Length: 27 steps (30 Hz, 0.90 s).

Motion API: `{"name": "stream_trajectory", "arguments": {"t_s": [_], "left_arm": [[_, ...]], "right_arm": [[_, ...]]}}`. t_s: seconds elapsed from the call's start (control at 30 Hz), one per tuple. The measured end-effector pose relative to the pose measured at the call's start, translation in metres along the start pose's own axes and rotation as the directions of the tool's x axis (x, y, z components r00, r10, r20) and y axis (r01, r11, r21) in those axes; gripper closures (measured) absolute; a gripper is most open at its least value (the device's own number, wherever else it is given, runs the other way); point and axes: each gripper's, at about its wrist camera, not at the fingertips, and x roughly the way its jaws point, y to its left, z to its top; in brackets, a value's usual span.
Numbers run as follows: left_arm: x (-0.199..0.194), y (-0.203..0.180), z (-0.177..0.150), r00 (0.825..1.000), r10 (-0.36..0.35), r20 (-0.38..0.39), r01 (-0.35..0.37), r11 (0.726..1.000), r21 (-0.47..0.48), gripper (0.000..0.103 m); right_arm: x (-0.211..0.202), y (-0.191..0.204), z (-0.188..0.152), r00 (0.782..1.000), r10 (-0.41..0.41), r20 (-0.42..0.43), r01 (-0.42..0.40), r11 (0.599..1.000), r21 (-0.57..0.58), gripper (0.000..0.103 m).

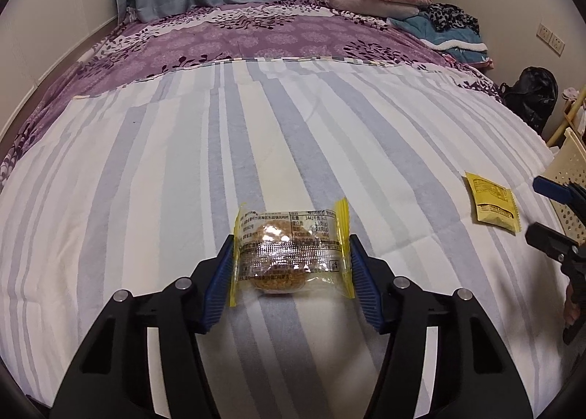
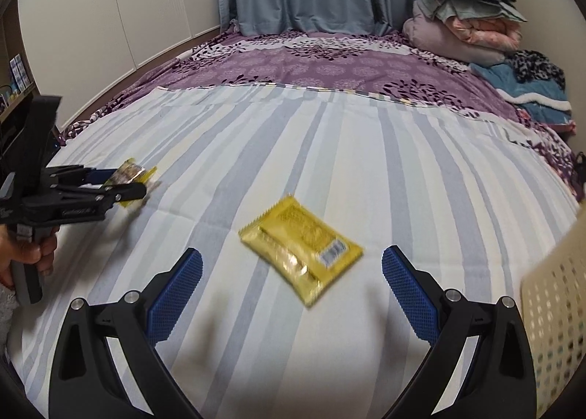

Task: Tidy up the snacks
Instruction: 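Grasp the clear round-cookie packet with the left tool, then grasp the yellow sachet with the right tool while the left tool holds the cookie packet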

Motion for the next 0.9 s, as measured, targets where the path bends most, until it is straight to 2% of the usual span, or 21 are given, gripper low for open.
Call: {"name": "stream_trajectory", "arguments": {"t_s": [0.27, 0.37, 0.53, 0.6, 0.8, 0.9], "left_arm": [[-0.011, 0.003, -0.005, 1.0, -0.001, 0.009, 0.001, 1.0, -0.014, 0.042], [-0.011, 0.003, -0.006, 1.0, -0.002, 0.009, 0.002, 1.0, -0.014, 0.042], [-0.011, 0.004, -0.007, 1.0, -0.004, 0.009, 0.004, 1.0, -0.017, 0.042], [-0.013, 0.003, -0.009, 1.0, -0.008, 0.014, 0.008, 1.0, -0.018, 0.042], [-0.014, 0.001, -0.008, 1.0, -0.007, 0.017, 0.008, 1.0, -0.015, 0.042], [-0.014, 0.001, -0.007, 1.0, -0.003, 0.012, 0.004, 1.0, -0.016, 0.041]], "right_arm": [[0.041, -0.006, 0.021, 0.994, 0.082, -0.067, -0.082, 0.997, 0.005, 0.005], [0.048, -0.003, 0.016, 0.989, 0.103, -0.109, -0.103, 0.995, 0.002, 0.005], [0.036, 0.017, -0.005, 0.978, 0.161, -0.135, -0.168, 0.985, -0.044, 0.005], [0.031, 0.023, -0.011, 0.978, 0.16, -0.132, -0.17, 0.984, -0.062, 0.005], [0.032, 0.009, -0.008, 0.991, 0.045, -0.123, -0.045, 0.999, 0.001, 0.007], [0.036, 0.01, -0.004, 0.992, -0.017, -0.121, 0.015, 1.0, -0.016, 0.018]]}}
